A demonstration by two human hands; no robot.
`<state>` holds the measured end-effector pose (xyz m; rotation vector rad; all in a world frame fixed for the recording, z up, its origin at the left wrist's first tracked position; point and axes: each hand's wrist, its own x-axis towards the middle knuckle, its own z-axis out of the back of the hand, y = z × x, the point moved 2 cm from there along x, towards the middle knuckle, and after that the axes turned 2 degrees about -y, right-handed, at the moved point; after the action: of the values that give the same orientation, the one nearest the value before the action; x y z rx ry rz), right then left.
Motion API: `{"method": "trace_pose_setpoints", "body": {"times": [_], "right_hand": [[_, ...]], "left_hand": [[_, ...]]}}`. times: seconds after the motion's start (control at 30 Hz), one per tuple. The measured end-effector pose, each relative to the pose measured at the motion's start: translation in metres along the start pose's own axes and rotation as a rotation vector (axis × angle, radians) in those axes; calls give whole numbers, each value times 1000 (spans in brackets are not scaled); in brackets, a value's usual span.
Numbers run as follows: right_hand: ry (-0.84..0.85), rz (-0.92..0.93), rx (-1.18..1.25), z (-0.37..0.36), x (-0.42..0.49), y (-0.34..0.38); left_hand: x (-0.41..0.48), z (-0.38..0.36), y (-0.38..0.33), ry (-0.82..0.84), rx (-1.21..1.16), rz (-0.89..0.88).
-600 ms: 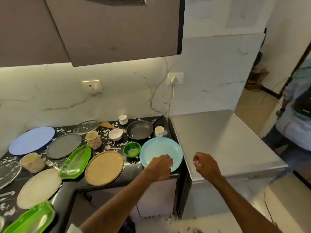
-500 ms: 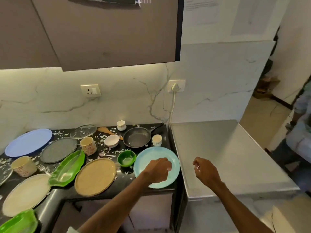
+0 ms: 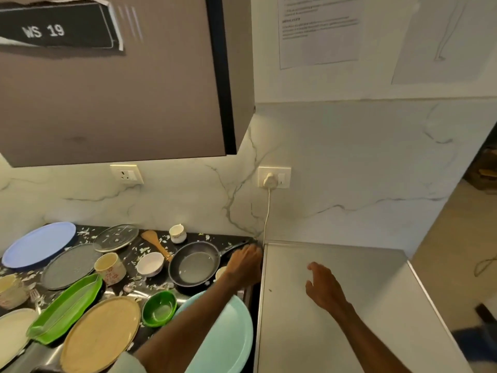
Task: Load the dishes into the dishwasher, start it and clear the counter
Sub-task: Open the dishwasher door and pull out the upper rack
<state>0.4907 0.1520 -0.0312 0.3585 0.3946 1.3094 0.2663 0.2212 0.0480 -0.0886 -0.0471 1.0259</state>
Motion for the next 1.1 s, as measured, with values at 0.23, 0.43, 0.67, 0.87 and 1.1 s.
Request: {"method": "trace_pose_setpoints", "body": {"times": [0.23, 0.43, 0.67, 0.87, 1.1], "right_hand": [[-89, 204, -113, 49, 119, 51], [-133, 301, -97, 58, 165, 99], [-60, 206, 7, 13, 122, 61], [-36, 54, 98, -34, 41, -2], [-110, -301, 484, -74, -110, -72]], "left_hand": [[121, 58, 40, -196, 133, 30], [170, 61, 57, -187, 202, 63], [126, -9, 23, -149, 44, 18], [63, -97, -24, -10, -105, 9], [-49, -161, -112, 125, -451, 15]]}}
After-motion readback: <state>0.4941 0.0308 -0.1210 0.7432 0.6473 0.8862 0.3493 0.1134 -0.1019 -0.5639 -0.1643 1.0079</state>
